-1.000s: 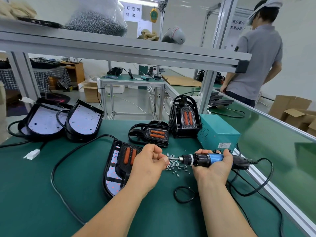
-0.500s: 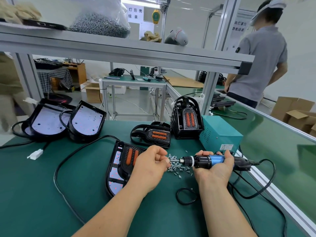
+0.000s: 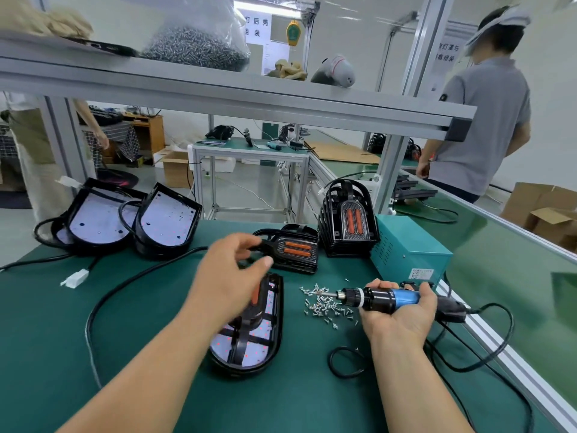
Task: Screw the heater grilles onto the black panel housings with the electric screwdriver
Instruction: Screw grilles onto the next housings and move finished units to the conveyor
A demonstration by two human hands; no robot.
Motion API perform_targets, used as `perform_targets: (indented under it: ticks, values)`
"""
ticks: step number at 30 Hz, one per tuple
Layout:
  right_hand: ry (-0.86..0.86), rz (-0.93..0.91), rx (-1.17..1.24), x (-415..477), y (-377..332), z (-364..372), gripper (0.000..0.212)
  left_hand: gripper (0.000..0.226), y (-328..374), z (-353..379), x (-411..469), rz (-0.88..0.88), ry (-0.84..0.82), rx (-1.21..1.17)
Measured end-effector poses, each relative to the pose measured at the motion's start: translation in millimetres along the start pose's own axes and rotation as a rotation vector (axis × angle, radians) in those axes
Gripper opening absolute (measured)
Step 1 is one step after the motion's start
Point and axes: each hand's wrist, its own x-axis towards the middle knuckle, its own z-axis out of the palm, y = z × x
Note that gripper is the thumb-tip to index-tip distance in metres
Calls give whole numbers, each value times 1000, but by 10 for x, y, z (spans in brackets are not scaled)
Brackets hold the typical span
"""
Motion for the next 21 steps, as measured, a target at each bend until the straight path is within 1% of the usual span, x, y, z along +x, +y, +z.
perform_targets:
  ticks: [2, 4, 7, 9, 10, 12, 13, 14, 17, 19, 21]
  values:
    - [-4, -4, -7, 1, 10, -2, 28, 25, -132, -214, 33, -80, 52, 15]
    - [-4, -20, -19, 2, 15, -9, 27, 30, -311, -362, 11, -254, 45, -14]
    - [-13, -44, -45, -11, 35, -2, 26, 60, -502, -445, -112, -519, -96, -69]
    - [-20, -58, -57, -20, 47, 1, 26, 72, -537, -441, -181, -600, -230, -177]
    - [-27, -62, -63, -30, 54, 2, 26, 72, -528, -432, -212, -623, -319, -254]
    - [-46, -71, -72, -59, 73, 4, 26, 64, -492, -408, -267, -627, -521, -373]
    - [-56, -76, -75, -73, 85, 6, 25, 61, -486, -392, -292, -612, -585, -423]
    - [-65, -81, -79, -88, 97, 6, 25, 63, -483, -376, -314, -600, -607, -467]
    - [-102, -101, -114, -141, 155, 21, 24, 88, -493, -327, -374, -546, -551, -524]
    - [-122, -127, -140, -196, 210, 43, 22, 94, -506, -259, -413, -465, -555, -559]
    - [-151, -148, -162, -256, 258, 56, 21, 106, -518, -165, -447, -414, -531, -578]
